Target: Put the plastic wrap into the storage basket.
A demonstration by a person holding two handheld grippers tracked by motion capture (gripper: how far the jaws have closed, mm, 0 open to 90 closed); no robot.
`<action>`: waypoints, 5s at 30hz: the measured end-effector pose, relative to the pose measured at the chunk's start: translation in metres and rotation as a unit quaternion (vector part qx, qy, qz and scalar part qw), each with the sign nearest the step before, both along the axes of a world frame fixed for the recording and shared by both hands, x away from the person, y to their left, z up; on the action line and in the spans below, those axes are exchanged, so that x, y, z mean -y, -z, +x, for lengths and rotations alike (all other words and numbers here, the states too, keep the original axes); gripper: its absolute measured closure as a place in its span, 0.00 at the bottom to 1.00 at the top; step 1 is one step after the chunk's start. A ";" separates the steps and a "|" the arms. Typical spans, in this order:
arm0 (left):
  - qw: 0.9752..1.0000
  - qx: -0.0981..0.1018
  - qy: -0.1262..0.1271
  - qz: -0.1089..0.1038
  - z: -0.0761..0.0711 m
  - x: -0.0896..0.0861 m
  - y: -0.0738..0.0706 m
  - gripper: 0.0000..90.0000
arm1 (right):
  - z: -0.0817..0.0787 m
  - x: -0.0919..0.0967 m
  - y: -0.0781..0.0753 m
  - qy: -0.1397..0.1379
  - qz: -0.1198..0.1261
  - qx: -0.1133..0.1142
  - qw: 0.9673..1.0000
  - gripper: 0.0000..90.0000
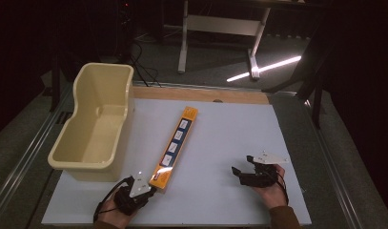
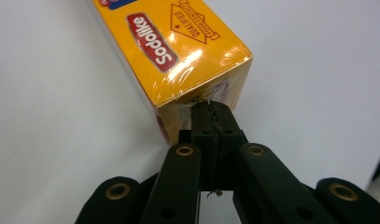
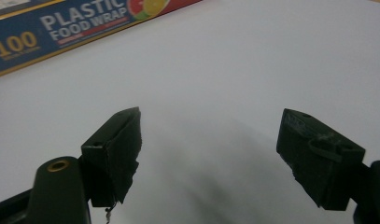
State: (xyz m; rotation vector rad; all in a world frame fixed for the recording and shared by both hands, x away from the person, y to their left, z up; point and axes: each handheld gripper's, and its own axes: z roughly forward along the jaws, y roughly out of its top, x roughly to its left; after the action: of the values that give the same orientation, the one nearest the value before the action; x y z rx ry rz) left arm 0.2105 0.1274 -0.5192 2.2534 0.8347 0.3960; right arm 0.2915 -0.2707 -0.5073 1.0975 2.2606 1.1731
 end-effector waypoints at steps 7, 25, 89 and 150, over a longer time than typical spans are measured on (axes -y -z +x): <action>0.999 0.002 0.026 -0.021 0.018 0.038 0.006 1.00 | 0.000 0.000 0.000 0.002 0.000 0.000 1.000 0.24; 0.996 0.029 0.018 -0.087 0.005 0.014 -0.009 0.76 | 0.002 -0.010 -0.002 0.012 0.010 -0.018 1.000 0.27; 0.990 0.058 -0.061 -0.110 -0.012 -0.013 -0.009 0.37 | 0.124 -0.199 -0.013 0.059 -0.092 -0.197 0.974 0.14; 0.991 0.055 -0.057 -0.108 -0.012 -0.009 -0.008 0.38 | 0.159 -0.149 -0.015 0.113 -0.033 -0.415 0.902 0.43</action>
State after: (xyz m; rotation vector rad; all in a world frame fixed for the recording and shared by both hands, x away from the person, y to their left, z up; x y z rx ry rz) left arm 0.1990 0.1369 -0.5112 1.9721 0.9047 0.4556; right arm 0.4504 -0.1215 -0.4919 2.0544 2.5952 0.5627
